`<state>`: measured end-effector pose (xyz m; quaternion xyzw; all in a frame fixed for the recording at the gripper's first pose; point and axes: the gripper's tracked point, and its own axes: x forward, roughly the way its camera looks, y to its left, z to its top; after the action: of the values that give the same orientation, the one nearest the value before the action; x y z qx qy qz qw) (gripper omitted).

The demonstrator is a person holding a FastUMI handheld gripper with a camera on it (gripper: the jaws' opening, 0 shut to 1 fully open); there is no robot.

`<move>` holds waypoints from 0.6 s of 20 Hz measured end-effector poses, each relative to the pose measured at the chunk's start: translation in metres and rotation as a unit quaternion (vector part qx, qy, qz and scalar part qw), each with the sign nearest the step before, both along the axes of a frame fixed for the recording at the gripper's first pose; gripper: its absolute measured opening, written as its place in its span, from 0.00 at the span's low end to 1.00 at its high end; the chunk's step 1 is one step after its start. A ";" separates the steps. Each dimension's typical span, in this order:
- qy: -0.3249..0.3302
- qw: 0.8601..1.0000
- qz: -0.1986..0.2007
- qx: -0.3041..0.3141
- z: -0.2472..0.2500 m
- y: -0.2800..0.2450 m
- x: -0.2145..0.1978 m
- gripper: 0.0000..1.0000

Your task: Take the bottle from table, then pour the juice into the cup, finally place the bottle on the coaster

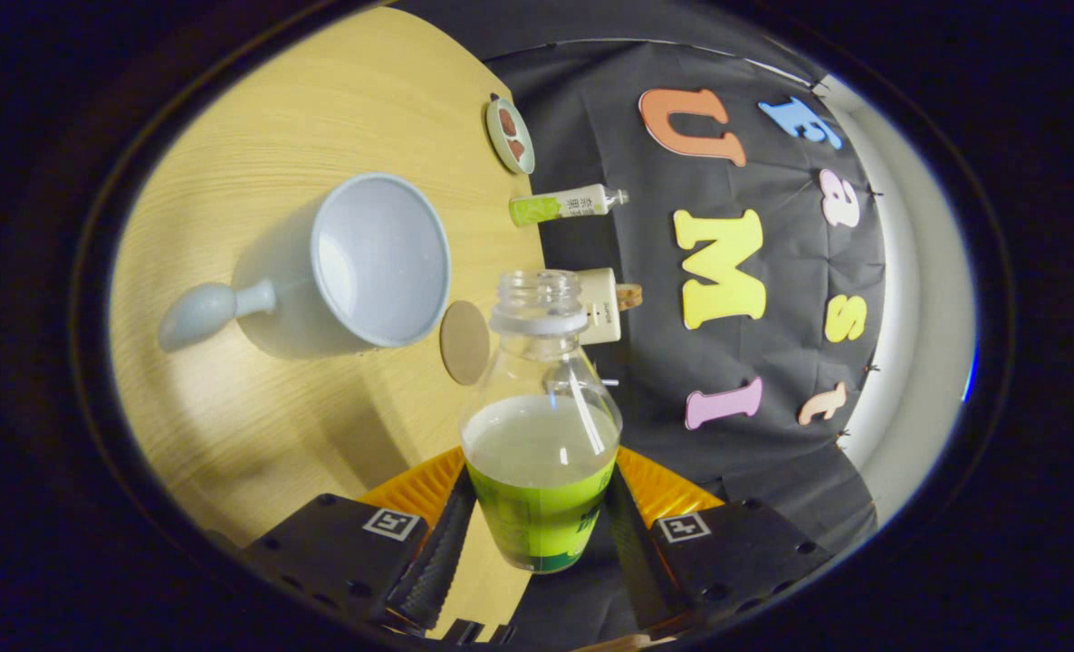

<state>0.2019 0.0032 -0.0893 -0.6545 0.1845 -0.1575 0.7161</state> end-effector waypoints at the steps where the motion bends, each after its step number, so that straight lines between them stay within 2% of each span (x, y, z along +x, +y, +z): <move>1: 0.001 1.000 -0.002 -0.003 0.002 0.001 0.002 0.81; 12: 0.022 0.997 -0.014 -0.073 0.022 0.014 -0.003 0.81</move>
<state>0.1987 0.0170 -0.0670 -0.7060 0.1974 -0.1658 0.6597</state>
